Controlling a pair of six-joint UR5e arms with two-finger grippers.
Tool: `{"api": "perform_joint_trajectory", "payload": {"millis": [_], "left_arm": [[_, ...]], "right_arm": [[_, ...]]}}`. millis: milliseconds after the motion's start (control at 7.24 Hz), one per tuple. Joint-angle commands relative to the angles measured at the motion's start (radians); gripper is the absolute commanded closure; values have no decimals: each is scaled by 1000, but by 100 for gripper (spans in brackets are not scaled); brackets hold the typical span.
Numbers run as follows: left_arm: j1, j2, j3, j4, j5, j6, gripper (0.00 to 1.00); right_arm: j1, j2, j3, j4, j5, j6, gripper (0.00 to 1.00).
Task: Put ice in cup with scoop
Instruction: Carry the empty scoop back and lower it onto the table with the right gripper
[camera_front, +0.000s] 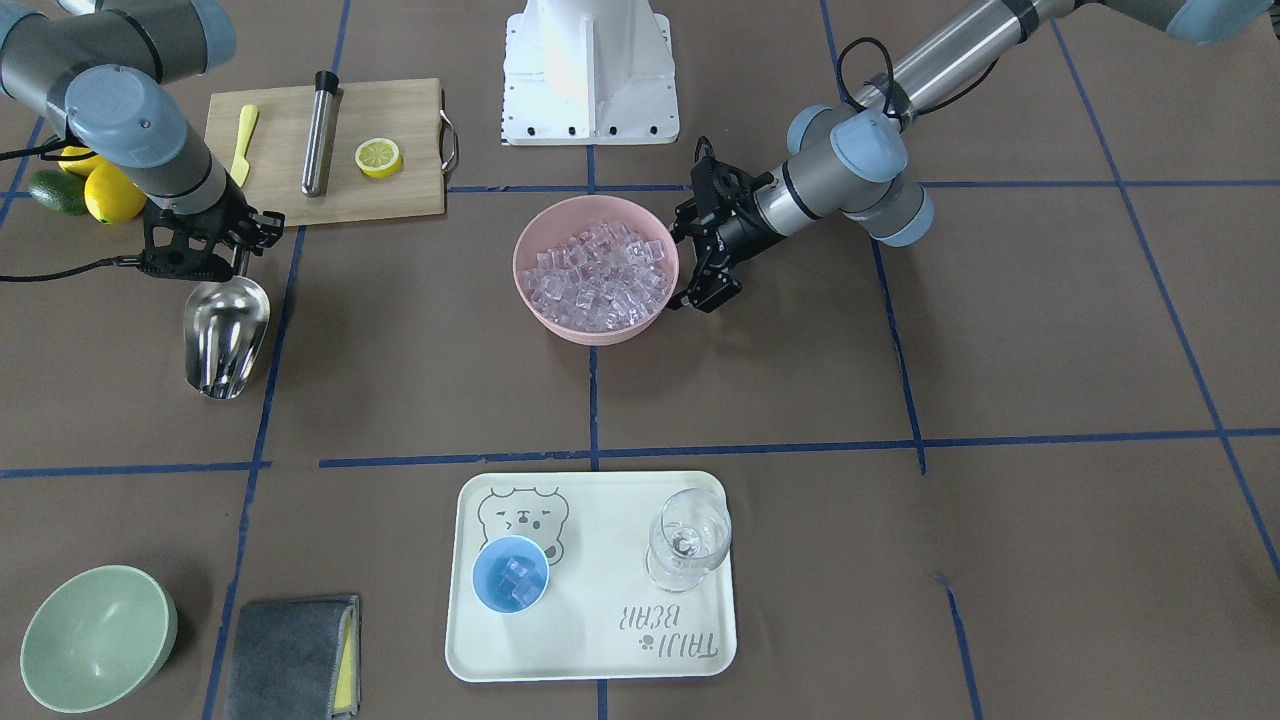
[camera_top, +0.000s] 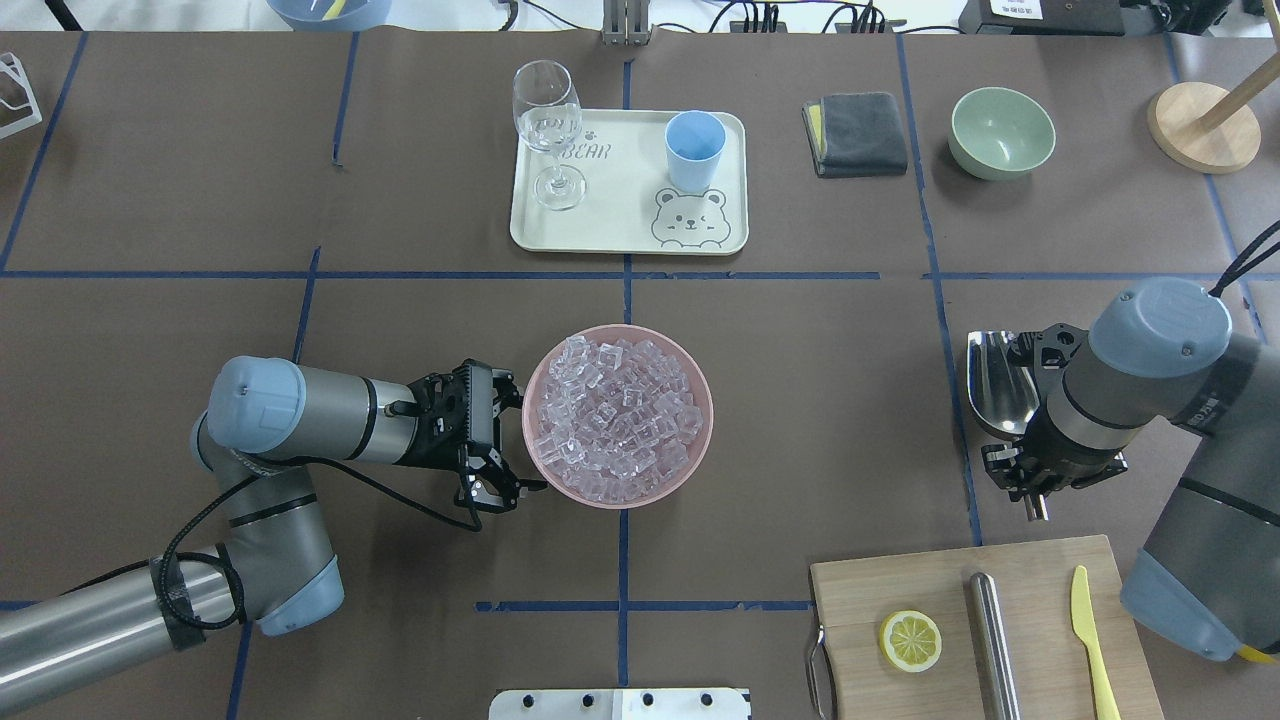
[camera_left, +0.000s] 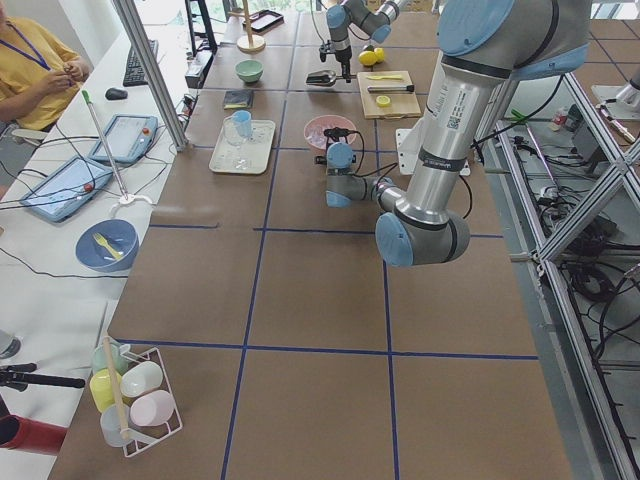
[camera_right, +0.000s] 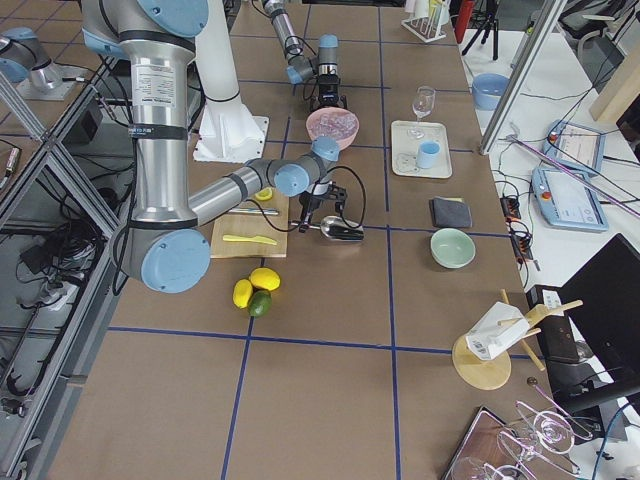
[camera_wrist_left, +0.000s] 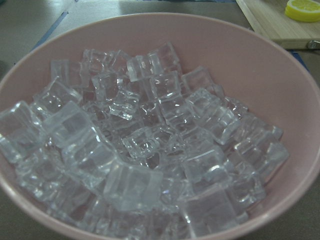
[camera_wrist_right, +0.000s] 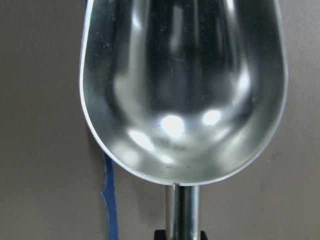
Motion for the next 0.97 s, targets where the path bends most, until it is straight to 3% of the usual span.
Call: {"api": "perform_joint_trajectory", "payload": {"millis": [0, 138, 552, 829], "left_arm": [[-1, 0, 1, 0, 0, 2, 0], [-1, 0, 0, 0, 0, 0, 0], [-1, 0, 0, -2, 0, 2, 0], [-1, 0, 0, -2, 0, 0, 0]], "right_arm": [[-2, 6, -4, 1, -3, 5, 17], [-4, 7, -6, 1, -3, 3, 0], [27, 55, 11, 1, -4, -6, 0], [155, 96, 14, -5, -4, -64, 0]]}}
